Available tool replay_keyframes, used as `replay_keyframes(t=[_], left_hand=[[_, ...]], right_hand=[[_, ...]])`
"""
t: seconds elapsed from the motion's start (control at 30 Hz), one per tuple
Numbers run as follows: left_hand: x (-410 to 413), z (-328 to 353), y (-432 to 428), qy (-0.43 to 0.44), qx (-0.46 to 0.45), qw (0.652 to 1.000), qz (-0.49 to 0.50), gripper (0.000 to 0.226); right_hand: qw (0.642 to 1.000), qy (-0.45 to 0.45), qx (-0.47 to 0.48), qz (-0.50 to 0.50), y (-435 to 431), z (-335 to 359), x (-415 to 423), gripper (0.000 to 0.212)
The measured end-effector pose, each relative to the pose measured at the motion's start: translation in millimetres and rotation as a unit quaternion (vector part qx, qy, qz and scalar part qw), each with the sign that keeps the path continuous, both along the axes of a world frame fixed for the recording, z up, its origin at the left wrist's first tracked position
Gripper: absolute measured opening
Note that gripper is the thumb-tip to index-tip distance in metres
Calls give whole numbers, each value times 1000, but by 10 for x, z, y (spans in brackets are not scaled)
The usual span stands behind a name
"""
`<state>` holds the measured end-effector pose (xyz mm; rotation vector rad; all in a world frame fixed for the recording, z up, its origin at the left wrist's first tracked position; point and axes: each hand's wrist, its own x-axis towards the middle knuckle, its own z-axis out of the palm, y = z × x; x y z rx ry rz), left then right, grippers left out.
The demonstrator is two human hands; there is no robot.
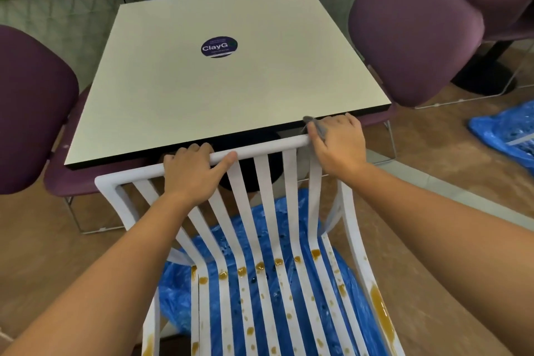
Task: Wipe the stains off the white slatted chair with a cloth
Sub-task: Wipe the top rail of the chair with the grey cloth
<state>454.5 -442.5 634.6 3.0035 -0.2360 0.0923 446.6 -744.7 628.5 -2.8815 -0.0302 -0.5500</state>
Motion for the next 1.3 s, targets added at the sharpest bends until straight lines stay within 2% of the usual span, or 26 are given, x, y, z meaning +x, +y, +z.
replay_keyframes(t=[0.1,0.23,0.3,0.4,0.43,0.5,0.57,0.73,0.87,0.93,1.0,1.07,1.2,1.3], left_hand=[[-25,-13,16,-27,-47,999,-8,60],[-79,55,51,-22,-144,989,5,57],[-78,72,72,9,-195,980,-28,59],[-43,58,399,57,-274,959,-50,57],[-18,48,561,44,-249,967,-31,50],[32,53,903,-17,-145,987,71,39],[3,21,1260,-23,-117,975,189,36],[-104,-57,1530,22,-312,929,199,48],[-26,134,1539,74,-375,893,238,72],[21,224,1578,114,-397,881,230,69],[59,228,1640,138,-401,883,202,48],[51,184,1698,116,-410,882,200,31],[-106,142,1835,-25,-333,918,214,31],[-260,28,1922,-31,-340,925,167,31]], right_hand=[[994,56,-94,22,330,125,62,47],[987,105,-114,43,851,172,111,45],[990,95,-98,38,1126,134,109,51],[994,29,-97,53,1557,-14,41,46],[993,12,-102,59,1657,-61,14,44],[991,-15,-109,69,1787,-149,-22,42],[991,-39,-105,77,1891,-224,-49,42],[990,-36,-68,122,2322,-291,-106,50],[980,17,-56,193,2884,-203,-99,57],[974,29,-55,216,3138,-212,-88,60],[967,32,-84,239,3368,-251,-101,66],[956,38,-129,260,3559,-304,-116,71],[930,36,-192,310,3758,-406,-147,68],[884,59,-241,396,3792,-677,-244,66]])
